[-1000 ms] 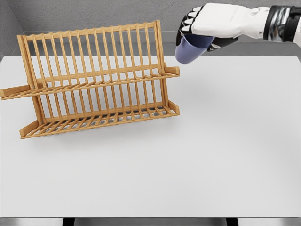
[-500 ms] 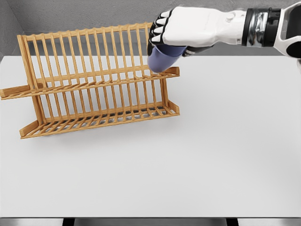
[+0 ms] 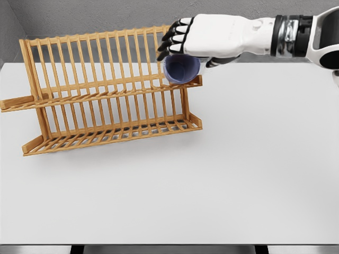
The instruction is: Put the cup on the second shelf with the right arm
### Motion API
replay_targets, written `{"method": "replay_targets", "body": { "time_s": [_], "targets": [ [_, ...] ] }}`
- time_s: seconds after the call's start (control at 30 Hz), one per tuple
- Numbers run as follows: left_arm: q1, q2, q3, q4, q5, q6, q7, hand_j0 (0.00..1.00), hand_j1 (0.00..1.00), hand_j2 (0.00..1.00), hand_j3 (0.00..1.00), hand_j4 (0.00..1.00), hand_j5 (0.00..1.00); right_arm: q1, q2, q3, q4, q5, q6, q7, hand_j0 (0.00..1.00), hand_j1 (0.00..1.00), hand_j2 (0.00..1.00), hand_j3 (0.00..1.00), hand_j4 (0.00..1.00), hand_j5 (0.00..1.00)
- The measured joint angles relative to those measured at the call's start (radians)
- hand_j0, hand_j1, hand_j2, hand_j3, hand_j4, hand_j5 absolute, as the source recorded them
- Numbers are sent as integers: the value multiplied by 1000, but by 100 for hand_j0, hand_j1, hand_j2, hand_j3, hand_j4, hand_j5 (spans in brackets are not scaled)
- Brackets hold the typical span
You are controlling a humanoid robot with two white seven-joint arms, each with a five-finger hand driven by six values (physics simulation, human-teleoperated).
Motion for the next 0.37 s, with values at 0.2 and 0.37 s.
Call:
{"method": "replay_targets", "body": {
  "time_s": [0.2,0.37],
  "targets": [
    [0,0,0,0,0,0,0,100,100,100,100,100,100,543,-148,-510,67,-8,-9,0,100,100,100,100,100,100],
    [0,0,0,0,0,0,0,100,100,100,100,100,100,822,-89,-760,102,3,-17,0,100,100,100,100,100,100]
  ]
}}
